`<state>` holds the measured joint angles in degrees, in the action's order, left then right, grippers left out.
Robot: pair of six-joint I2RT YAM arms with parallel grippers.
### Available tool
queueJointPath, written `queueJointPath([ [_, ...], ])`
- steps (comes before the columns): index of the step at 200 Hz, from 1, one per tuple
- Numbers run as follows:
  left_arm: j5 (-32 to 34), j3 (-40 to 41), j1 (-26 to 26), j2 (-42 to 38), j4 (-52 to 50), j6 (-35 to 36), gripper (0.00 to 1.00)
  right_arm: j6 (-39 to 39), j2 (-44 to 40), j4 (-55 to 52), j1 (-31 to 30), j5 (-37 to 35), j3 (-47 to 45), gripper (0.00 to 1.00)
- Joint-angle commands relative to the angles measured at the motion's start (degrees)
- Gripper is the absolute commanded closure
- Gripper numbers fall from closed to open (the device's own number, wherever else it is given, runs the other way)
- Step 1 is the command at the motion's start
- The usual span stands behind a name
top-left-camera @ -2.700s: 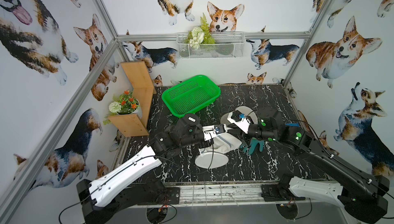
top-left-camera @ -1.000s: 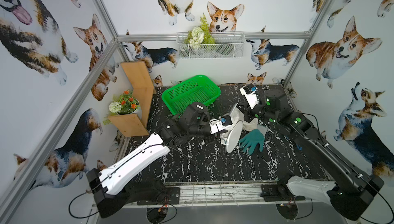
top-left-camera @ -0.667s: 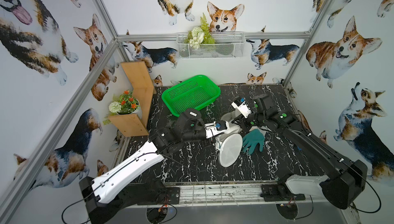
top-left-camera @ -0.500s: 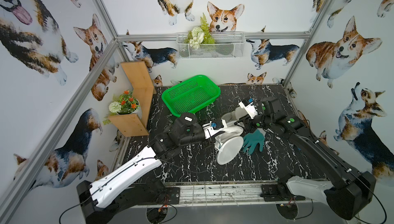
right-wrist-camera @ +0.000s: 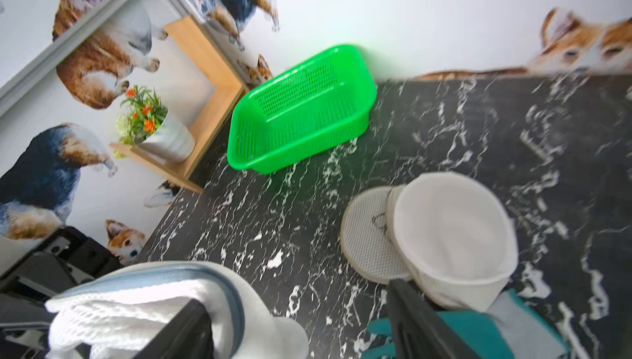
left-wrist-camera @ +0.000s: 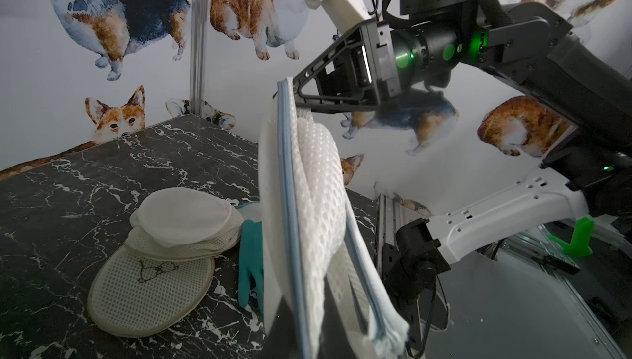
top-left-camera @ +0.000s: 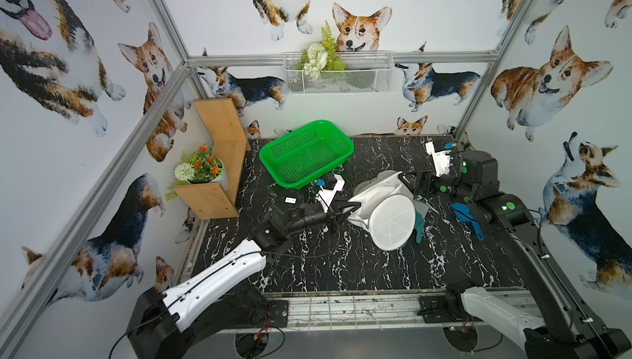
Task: Turn the laundry bag inside out
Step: Turn over the laundry bag.
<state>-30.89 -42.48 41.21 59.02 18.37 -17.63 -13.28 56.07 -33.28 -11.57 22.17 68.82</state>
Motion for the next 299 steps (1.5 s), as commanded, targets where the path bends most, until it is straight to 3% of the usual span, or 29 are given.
queueJointPath([
  [1,-4.87,-0.53,-0.97,0.59,2.71,-1.85,1.00,10.47,-0.67,-2.24,0.32,-6.29,2.19,0.21],
  [27,-8.70,-2.58,-1.95,1.74,-0.75,1.89,1.00,21.09,-3.39,0.90,0.26,1.24,-0.33,0.22],
  [43,-11.66,-4.41,-1.96,1.97,-4.35,6.04,1.00,18.39,-0.54,0.05,-0.07,2.10,1.71,0.27],
  [62,-13.62,-6.24,-1.94,1.72,-8.24,10.96,1.00,15.52,3.53,-2.13,-0.11,8.17,2.44,0.34],
  [78,-13.96,-6.56,-2.22,1.20,-7.44,11.94,1.00,13.61,5.08,-3.48,-0.34,12.41,-0.43,0.40],
  [93,-13.07,-6.56,-2.42,1.07,-5.72,11.74,1.00,12.07,4.38,-2.61,-0.38,12.06,-5.48,0.41],
  [104,-11.72,-6.03,-2.38,0.86,-4.25,11.15,1.00,9.30,3.05,-0.76,-0.36,12.22,-9.92,0.41],
  [120,-9.09,-4.35,-2.60,0.65,-0.30,7.88,1.00,4.01,-0.15,4.67,-0.33,17.81,-14.99,0.36],
  [147,-11.36,-0.70,-5.42,2.89,8.83,-5.48,1.00,-4.69,-8.86,21.19,-0.32,27.96,-21.23,0.22],
  [161,-13.09,3.17,-6.56,4.19,14.73,-11.85,1.00,-5.26,-13.10,25.81,-0.31,26.48,-23.40,0.19],
  [186,-14.38,8.68,-7.41,4.86,27.46,-20.86,1.00,-1.67,-17.20,24.46,-0.34,16.45,-25.32,0.18],
  [210,-15.17,10.90,-8.23,4.74,32.90,-24.43,1.00,1.00,-20.63,23.45,-0.34,10.72,-26.88,0.18],
  [229,-15.09,10.87,-8.52,4.21,30.64,-22.99,1.00,2.01,-21.96,23.68,-0.29,9.73,-27.20,0.20],
  [262,-16.10,8.35,-8.48,3.47,21.30,-15.96,1.00,5.80,-19.14,24.70,-0.68,14.88,-23.60,0.36],
  [278,-16.67,6.83,-8.45,3.12,15.84,-11.72,1.00,10.85,-15.41,21.28,-1.87,17.50,-19.62,0.45],
  [299,-17.19,4.63,-8.51,2.81,9.07,-6.26,1.00,18.65,-11.12,14.93,-5.61,17.95,-15.67,0.46],
])
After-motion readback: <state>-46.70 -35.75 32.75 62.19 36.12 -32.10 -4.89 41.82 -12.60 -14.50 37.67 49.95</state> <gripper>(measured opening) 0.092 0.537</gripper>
